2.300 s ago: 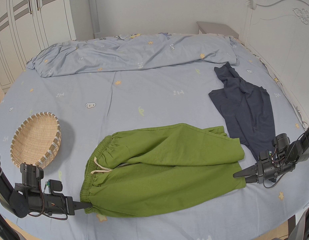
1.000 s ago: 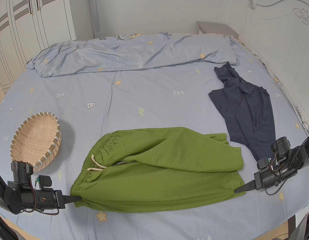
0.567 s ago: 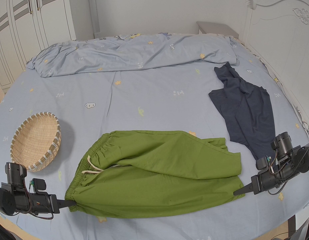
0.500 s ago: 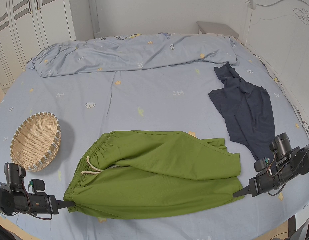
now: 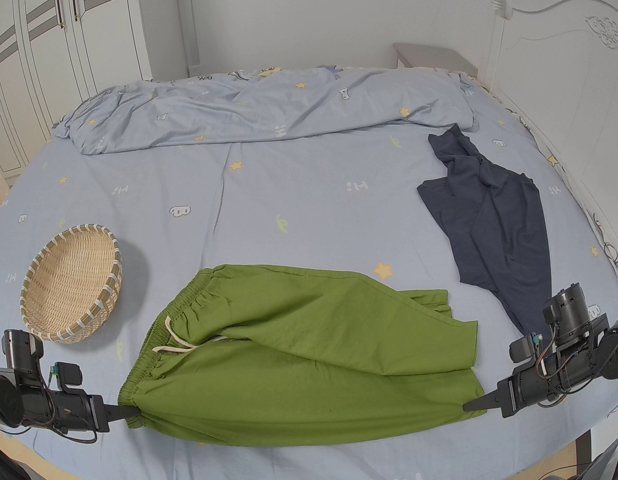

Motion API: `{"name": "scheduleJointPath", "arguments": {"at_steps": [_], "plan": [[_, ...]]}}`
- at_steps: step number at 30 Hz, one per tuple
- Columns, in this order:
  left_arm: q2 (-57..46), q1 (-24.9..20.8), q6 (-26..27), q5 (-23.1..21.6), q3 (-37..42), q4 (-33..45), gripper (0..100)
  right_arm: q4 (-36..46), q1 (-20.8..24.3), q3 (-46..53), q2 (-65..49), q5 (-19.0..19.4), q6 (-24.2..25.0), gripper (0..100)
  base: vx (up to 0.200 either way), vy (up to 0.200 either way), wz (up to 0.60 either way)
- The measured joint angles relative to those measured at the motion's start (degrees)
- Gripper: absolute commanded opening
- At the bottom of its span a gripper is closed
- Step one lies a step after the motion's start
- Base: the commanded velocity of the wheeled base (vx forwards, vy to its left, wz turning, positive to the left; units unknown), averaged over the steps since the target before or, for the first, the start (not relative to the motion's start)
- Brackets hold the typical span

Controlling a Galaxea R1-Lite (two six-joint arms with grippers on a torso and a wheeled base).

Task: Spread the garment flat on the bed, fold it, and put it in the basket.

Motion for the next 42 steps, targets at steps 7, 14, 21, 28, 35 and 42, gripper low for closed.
{"name": "scheduleJointPath", "arguments": {"at_steps": [7,14,21,28,35,42], "plan": [[1.6,-0.7,0.4,0.2,0.1,0.9,0,-1.3,-0.7,1.6,2.3,0.0,0.1,0,0.0,0.0,0.0],[2.7,-0.9,0.5,0.3,0.4,1.6,0,-2.4,-1.1,2.5,4.3,0.1,0.0,0,0.0,0.0,0.0],[3.7,-1.8,0.5,0.4,0.4,2.2,0,-3.6,-1.0,3.4,6.0,0.0,-0.4,0,0.0,0.0,0.0],[5.3,-2.4,0.5,0.6,0.5,2.1,100,-3.7,-0.5,3.6,7.3,0.1,-0.4,100,0.0,0.0,0.0],[5.8,-2.7,0.5,0.5,0.5,2.1,100,-4.9,-0.2,4.0,7.8,0.4,-0.4,100,0.0,0.0,0.0],[5.0,-1.8,0.3,0.0,0.0,1.4,100,-7.5,-0.5,4.7,7.2,0.2,0.1,100,0.0,0.0,0.0]]}}
